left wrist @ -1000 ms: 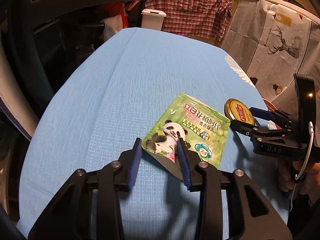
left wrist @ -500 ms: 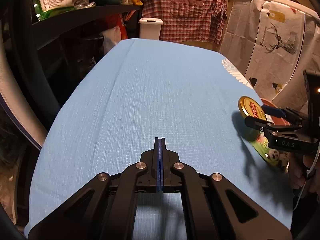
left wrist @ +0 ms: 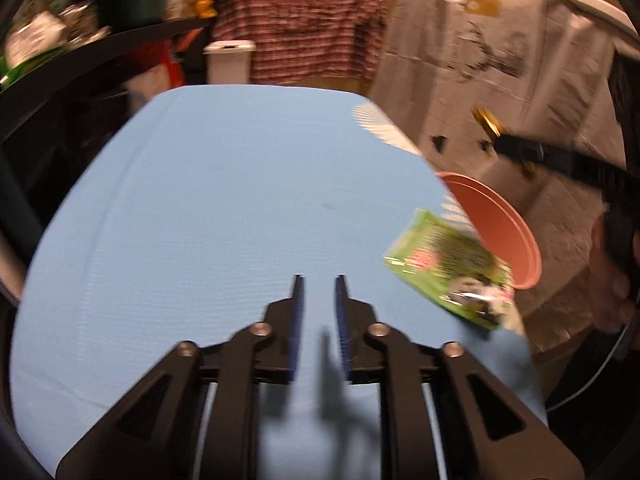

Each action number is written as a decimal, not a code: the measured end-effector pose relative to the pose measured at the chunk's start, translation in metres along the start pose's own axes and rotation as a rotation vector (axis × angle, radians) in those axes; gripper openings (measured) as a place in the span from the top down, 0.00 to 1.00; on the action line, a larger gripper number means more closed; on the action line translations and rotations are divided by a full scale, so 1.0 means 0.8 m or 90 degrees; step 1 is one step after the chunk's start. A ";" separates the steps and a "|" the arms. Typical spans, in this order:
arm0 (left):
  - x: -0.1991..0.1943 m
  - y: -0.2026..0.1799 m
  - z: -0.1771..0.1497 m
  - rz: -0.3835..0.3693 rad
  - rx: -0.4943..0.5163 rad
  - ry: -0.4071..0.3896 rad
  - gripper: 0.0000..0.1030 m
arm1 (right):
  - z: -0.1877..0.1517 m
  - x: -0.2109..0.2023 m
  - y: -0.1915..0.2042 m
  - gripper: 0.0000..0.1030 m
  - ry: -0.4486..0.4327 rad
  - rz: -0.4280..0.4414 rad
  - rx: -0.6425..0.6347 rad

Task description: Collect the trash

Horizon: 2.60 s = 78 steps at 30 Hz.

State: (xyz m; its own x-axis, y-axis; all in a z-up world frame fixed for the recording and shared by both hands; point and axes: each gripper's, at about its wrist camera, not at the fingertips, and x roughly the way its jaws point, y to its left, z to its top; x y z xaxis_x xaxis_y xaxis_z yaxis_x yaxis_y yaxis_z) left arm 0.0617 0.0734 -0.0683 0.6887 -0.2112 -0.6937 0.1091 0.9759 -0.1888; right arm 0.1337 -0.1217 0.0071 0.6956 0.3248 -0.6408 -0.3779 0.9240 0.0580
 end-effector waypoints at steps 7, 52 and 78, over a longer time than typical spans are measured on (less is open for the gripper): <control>0.013 -0.078 -0.017 -0.070 0.088 0.015 0.73 | -0.003 -0.067 -0.035 0.24 -0.048 -0.037 0.031; 0.000 -0.124 0.061 -0.003 0.066 -0.060 0.99 | -0.043 -0.103 -0.113 0.24 -0.063 -0.128 0.154; 0.004 -0.182 0.166 -0.136 0.089 -0.047 1.00 | -0.014 -0.117 -0.178 0.24 -0.084 -0.201 0.174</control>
State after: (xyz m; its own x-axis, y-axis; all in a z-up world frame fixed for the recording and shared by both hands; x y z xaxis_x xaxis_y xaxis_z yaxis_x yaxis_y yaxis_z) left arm 0.1433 -0.0623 0.0495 0.6890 -0.4136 -0.5952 0.3524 0.9088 -0.2235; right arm 0.1157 -0.2856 0.0503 0.8302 0.0240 -0.5569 0.0295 0.9958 0.0869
